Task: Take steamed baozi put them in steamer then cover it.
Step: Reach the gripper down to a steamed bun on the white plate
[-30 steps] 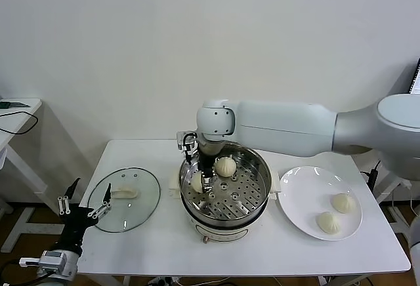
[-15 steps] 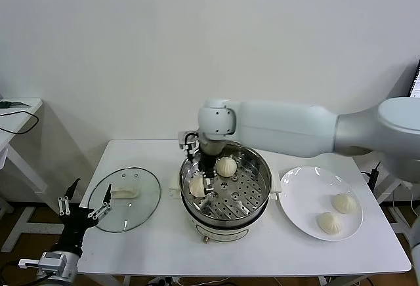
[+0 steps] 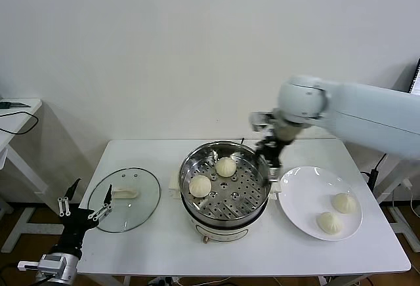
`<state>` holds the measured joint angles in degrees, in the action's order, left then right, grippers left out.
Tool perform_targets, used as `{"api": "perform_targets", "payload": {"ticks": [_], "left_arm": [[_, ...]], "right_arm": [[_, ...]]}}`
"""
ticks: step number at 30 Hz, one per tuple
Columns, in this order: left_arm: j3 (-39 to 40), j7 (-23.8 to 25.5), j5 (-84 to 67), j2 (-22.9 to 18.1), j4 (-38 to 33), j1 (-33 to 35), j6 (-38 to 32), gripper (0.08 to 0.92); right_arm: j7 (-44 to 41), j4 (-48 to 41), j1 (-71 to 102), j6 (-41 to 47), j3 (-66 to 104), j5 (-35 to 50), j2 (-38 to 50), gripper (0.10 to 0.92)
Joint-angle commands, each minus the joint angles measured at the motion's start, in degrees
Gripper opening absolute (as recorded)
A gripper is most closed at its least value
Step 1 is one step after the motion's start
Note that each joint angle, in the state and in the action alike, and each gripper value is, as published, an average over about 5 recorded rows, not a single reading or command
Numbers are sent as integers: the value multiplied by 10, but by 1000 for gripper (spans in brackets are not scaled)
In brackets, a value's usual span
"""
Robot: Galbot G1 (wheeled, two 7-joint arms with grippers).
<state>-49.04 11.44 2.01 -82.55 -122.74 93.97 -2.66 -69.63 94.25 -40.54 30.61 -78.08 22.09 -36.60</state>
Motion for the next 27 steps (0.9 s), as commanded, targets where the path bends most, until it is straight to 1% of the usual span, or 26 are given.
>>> {"api": "perform_targets", "payload": {"ticks": [1,8,15,21,27], "left_arm": [[1,0,1,0,-5,5,-1,823],[11,-2,8,-5,-6,7,-5,823],[20,-6,15,-7,-9,8,-6,823],[25,-9,19,-9,-8,7,-6,823],[27,-10,22,-11,-3,6,-6,823]], "right_arm": [[-53,26,57,-89,15,-122,172,823],[-62,-34,222,-131,160,-213,192,823],[-67,-97,383,-182,293,-290,173,823],[-67,-129,457,-208,361,-320,140,823],[-56,-153,489,-219,391,-329,109,823]]}}
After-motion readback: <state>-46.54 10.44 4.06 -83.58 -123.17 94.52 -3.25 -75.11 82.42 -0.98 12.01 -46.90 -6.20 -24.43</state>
